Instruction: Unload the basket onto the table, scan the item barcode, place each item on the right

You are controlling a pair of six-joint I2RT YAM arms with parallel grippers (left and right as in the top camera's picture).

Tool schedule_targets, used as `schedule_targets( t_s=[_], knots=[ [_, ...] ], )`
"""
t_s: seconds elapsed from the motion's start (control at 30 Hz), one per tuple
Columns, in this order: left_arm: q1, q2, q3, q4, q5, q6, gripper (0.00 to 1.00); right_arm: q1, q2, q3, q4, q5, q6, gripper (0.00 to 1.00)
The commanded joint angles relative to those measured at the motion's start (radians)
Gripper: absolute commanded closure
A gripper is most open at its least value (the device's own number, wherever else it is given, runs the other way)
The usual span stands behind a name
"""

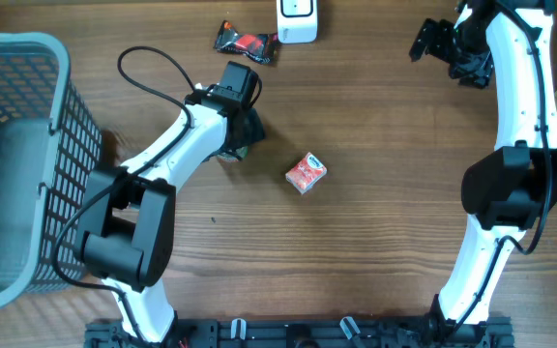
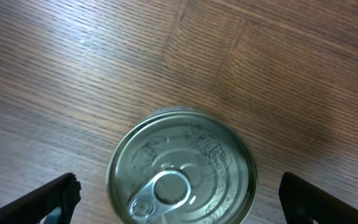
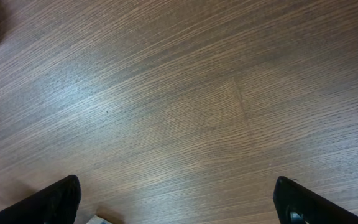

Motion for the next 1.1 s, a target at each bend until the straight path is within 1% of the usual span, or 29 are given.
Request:
schedule_targets(
  t_s=[0.0,0.17,0.33,0.37,0.4,0.43,0.57,0.6,0.67,0.83,1.07],
  knots=[
    [0.002,0.044,-0.016,0.013,0.035,0.023,0.00,0.005,-0.011,-0.003,0.002,0.019,-0.016,0.00],
    [0.002,0.084,-0.016,0.018,0.035,0.023,0.00,0.005,-0.011,-0.003,0.002,0.019,-0.016,0.00],
    [0.003,0.084,-0.016,0.019,0.035,0.023,0.00,0.005,-0.011,-0.003,0.002,0.019,-0.016,0.00],
    [0.004,0.084,-0.016,0.019,0.034,0.023,0.06,0.005,-0.011,-0.003,0.002,0.019,-0.016,0.00],
    [0.005,0.084,-0.016,0.019,0.034,0.023,0.15,0.005,-0.011,-0.003,0.002,0.019,-0.016,0.00],
    [0.005,0.084,-0.016,0.020,0.034,0.023,0.18,0.005,-0.011,-0.003,0.002,0.019,-0.017,0.00],
    [0.005,0.084,-0.016,0.020,0.034,0.023,0.20,0.005,-0.011,-0.003,0.002,0.019,-0.016,0.00],
    [0.005,0.084,-0.016,0.023,0.034,0.023,0.23,0.005,-0.011,-0.003,0.002,0.019,-0.016,0.00],
    [0.006,0.084,-0.016,0.023,0.035,0.023,0.25,0.005,-0.011,-0.003,0.002,0.019,-0.016,0.00],
    [0.006,0.084,-0.016,0.023,0.035,0.028,0.35,0.005,-0.011,-0.003,0.002,0.020,-0.016,0.00],
    [0.006,0.080,-0.016,-0.005,0.035,0.146,0.38,0.005,-0.011,-0.003,0.006,0.020,-0.017,0.00]
  ],
)
